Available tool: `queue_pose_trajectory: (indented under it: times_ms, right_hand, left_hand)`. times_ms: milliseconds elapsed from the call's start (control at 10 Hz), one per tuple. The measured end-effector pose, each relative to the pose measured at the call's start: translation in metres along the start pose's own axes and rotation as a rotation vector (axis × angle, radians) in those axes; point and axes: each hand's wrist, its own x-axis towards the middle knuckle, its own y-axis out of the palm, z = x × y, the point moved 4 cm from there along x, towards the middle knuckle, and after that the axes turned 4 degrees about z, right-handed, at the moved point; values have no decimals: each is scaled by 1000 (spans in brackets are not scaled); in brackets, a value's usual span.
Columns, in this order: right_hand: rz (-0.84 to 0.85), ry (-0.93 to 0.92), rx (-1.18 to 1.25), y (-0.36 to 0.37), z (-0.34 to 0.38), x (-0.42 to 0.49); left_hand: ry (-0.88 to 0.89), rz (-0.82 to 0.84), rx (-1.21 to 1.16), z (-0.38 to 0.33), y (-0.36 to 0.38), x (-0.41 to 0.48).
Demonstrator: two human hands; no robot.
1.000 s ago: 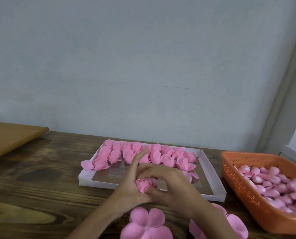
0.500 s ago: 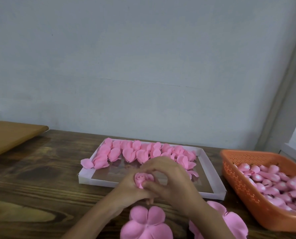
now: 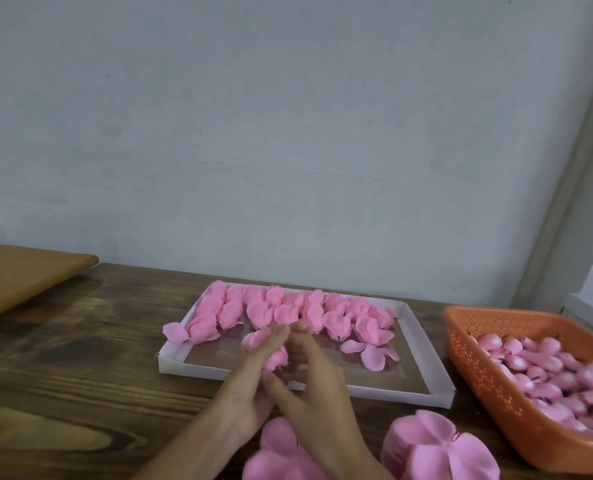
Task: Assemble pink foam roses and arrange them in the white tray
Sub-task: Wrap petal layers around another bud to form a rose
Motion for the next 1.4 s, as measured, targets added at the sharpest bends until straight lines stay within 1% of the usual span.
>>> queue_pose_trajectory:
  times_ms: [100, 200, 300, 400, 500, 600, 700, 800, 900, 1000, 1100, 1200, 1300, 1400]
  right_hand:
    - [-36, -12, 14, -5, 1, 1]
    - [26, 80, 148, -3, 0, 5]
    - [146, 299, 422, 5, -1, 7]
    - [148, 577, 799, 13, -2, 3]
    - [93, 684, 932, 23, -4, 0]
    - [49, 620, 969, 28, -5, 0]
    - [29, 594, 958, 25, -3, 0]
    - [107, 671, 996, 26, 0, -2]
    - [192, 643, 1012, 22, -11, -12]
    - [98, 490, 967, 16, 2, -9]
    - [-189, 504, 477, -9, -22, -7]
    - [108, 175, -386, -16, -17, -4]
    - [-110, 16, -401, -40, 11, 8]
    - [24, -139, -487, -34, 22, 13]
  left_hand:
    - [18, -16, -8, 2, 3, -2]
    - [7, 97, -42, -3, 6, -3]
    - [5, 201, 73, -13, 8, -8]
    - [16, 256, 150, -15, 4, -8]
    - [68, 189, 214, -13, -2, -4]
    - [113, 87, 244, -14, -7, -1]
    - [116, 76, 291, -16, -4, -3]
    - [115, 76, 274, -16, -1, -6]
    - [198, 102, 236, -22, 3, -6]
    - [251, 143, 258, -25, 7, -7]
    - [232, 67, 227, -23, 5, -5]
    - [299, -139, 220, -26, -10, 1]
    - [433, -231, 528, -37, -17, 4]
    - [508, -169, 682, -32, -15, 6]
